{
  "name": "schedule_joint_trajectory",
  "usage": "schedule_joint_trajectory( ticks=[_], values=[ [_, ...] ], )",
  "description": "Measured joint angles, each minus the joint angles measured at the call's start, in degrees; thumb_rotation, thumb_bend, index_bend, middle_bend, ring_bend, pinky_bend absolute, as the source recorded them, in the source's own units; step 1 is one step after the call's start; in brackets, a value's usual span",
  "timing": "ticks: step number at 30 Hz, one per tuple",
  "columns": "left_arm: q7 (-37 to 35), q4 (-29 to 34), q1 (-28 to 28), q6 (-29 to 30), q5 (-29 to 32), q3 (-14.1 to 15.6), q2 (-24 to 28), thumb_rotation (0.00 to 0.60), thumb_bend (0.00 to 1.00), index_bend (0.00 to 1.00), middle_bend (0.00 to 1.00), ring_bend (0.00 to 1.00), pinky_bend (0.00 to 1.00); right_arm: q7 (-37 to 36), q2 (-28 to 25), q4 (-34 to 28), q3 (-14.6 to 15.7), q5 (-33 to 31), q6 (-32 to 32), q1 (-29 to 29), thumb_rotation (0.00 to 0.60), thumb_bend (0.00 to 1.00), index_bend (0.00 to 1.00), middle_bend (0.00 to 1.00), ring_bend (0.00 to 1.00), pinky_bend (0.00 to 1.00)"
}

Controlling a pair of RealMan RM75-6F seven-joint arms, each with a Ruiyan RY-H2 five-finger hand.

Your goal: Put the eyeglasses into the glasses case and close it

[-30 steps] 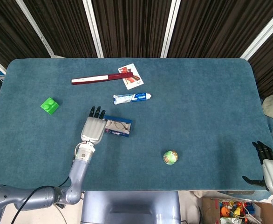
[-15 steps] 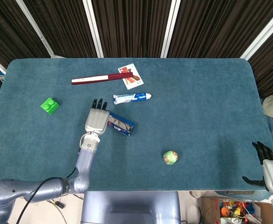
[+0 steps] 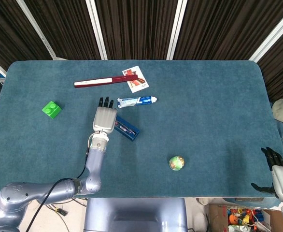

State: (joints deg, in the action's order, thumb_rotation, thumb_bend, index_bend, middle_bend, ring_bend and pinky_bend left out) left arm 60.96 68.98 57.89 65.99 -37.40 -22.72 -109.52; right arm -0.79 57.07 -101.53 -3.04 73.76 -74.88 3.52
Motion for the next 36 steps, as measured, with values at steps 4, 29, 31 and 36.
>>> schedule_joint_trajectory(
  ticks=[4,29,31,36],
  values=[
    [0.23,-2.16,0.97,-0.24,0.62,-0.31,-1.05,0.6,0.44,0.6,0.16,0.03,0.07,-0.12,-0.06,-0.07,-0.01,-0.06,-0.01,-0.03,0.6,0.09,0.0,0.0,0.0,0.17],
    [-0.5,-14.47,5.8,-3.17,2.16,-1.65,-7.47,0.6,0.44,0.47,0.15,0.03,0.06,-0.14,-0.35,-0.35,0.05,-0.47,0.57,0.14,0.6,0.09,0.0,0.0,0.0,0.17],
    [-0.7,-15.3,6.14,-3.58,2.25,-1.83,-8.07,0.6,0.44,0.42,0.14,0.03,0.06,-0.16,-0.39,-0.4,0.06,-0.51,0.67,0.16,0.6,0.1,0.0,0.0,0.0,0.17],
    [-1.04,-16.51,6.58,-4.17,2.09,-1.83,-8.94,0.6,0.44,0.3,0.14,0.03,0.05,-0.31,-0.48,-0.49,0.08,-0.55,0.8,0.2,0.6,0.09,0.0,0.0,0.0,0.17]
  ],
)
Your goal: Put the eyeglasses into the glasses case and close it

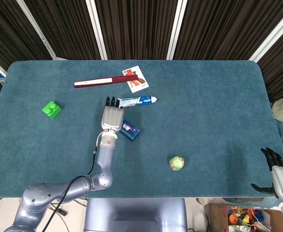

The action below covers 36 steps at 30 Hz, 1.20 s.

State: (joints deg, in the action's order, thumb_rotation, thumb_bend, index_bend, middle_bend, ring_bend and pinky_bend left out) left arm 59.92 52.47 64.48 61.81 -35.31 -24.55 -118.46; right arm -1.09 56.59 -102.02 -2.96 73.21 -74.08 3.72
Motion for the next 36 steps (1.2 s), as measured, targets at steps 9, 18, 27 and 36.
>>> schedule_joint_trajectory(
  ticks=[9,18,27,36],
  values=[
    [0.4,-1.14,0.31,-0.17,0.16,-0.23,-0.62,0.6,0.44,0.15,0.13,0.02,0.05,-0.36,-0.2,-0.07,0.04,-0.03,0.28,0.07,0.6,0.09,0.0,0.0,0.0,0.17],
    [-0.59,4.93,-1.21,1.5,-2.67,0.87,2.81,0.6,0.42,0.1,0.07,0.0,0.02,-0.18,-0.11,0.12,0.03,0.09,0.09,0.07,0.6,0.09,0.0,0.0,0.0,0.17],
    [-1.8,27.05,-9.01,7.36,-6.06,4.72,14.91,0.6,0.39,0.09,0.02,0.0,0.01,0.05,0.13,0.16,-0.05,0.45,-0.64,-0.06,0.6,0.09,0.0,0.0,0.0,0.17],
    [-8.51,56.95,-23.69,15.59,-14.24,13.8,38.44,0.6,0.38,0.09,0.01,0.0,0.01,0.97,0.91,0.84,-0.09,1.99,-2.5,-0.33,0.6,0.09,0.0,0.0,0.0,0.17]
  ],
)
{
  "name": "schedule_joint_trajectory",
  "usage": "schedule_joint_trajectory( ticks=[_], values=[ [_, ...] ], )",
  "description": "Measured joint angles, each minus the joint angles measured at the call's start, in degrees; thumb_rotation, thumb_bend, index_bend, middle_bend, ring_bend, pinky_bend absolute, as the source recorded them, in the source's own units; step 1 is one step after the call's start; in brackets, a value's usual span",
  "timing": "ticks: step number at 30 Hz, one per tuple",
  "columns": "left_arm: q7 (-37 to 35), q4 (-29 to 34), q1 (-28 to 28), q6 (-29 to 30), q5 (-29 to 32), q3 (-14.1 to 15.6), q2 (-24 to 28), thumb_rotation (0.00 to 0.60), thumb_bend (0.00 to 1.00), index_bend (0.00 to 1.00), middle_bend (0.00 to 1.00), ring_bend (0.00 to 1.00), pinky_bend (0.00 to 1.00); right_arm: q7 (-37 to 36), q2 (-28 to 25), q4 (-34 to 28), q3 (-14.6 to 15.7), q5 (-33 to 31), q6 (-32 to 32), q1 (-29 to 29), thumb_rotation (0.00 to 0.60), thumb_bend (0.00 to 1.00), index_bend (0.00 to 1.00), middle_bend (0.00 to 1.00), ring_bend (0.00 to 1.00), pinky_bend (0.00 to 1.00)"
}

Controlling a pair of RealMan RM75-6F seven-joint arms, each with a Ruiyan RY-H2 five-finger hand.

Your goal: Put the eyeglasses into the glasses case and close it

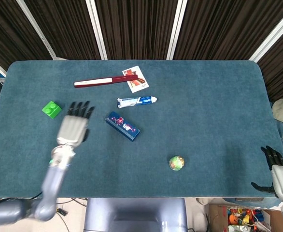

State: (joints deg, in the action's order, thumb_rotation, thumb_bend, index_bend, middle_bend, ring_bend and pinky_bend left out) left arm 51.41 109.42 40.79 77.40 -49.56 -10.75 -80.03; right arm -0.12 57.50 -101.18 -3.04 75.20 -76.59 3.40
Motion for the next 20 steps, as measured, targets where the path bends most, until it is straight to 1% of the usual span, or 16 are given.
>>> schedule_joint_trajectory(
  ticks=[2,4,8,11,14,17,20],
  values=[
    [-2.91,4.12,-4.12,2.32,-3.24,2.83,5.16,0.6,0.38,0.09,0.01,0.0,0.01,0.02,0.27,0.28,-0.08,0.68,-0.74,-0.1,0.6,0.1,0.0,0.0,0.0,0.17],
    [-6.31,6.93,-7.89,4.3,-6.76,5.59,9.19,0.6,0.38,0.09,0.01,0.0,0.01,0.0,0.57,0.65,-0.13,1.49,-1.52,-0.19,0.6,0.1,0.0,0.0,0.0,0.17],
    [-12.29,9.36,-13.23,7.0,-13.47,10.43,14.07,0.6,0.38,0.09,0.01,0.0,0.01,-0.26,1.45,2.05,-0.22,4.05,-3.72,-0.46,0.6,0.1,0.0,0.0,0.0,0.17],
    [-16.75,9.65,-16.43,8.8,-17.81,12.98,15.64,0.6,0.38,0.09,0.01,0.0,0.01,-0.98,2.13,3.21,-0.27,5.39,-5.07,-0.71,0.6,0.09,0.0,0.0,0.0,0.17],
    [-21.05,8.96,-18.92,10.08,-21.2,14.75,16.49,0.6,0.38,0.09,0.01,0.0,0.01,-1.74,2.5,3.87,-0.3,6.04,-5.67,-0.9,0.6,0.1,0.0,0.0,0.0,0.17],
    [-23.96,7.55,-20.68,10.7,-23.63,16.19,17.2,0.6,0.38,0.09,0.01,0.0,0.01,-1.94,2.66,4.33,-0.29,6.69,-6.19,-1.0,0.6,0.09,0.0,0.0,0.0,0.17],
    [-25.42,6.66,-21.68,11.13,-25.31,16.49,17.54,0.6,0.38,0.09,0.01,0.0,0.01,-2.01,2.8,4.83,-0.35,7.25,-6.86,-1.1,0.6,0.1,0.0,0.0,0.0,0.17]
  ],
)
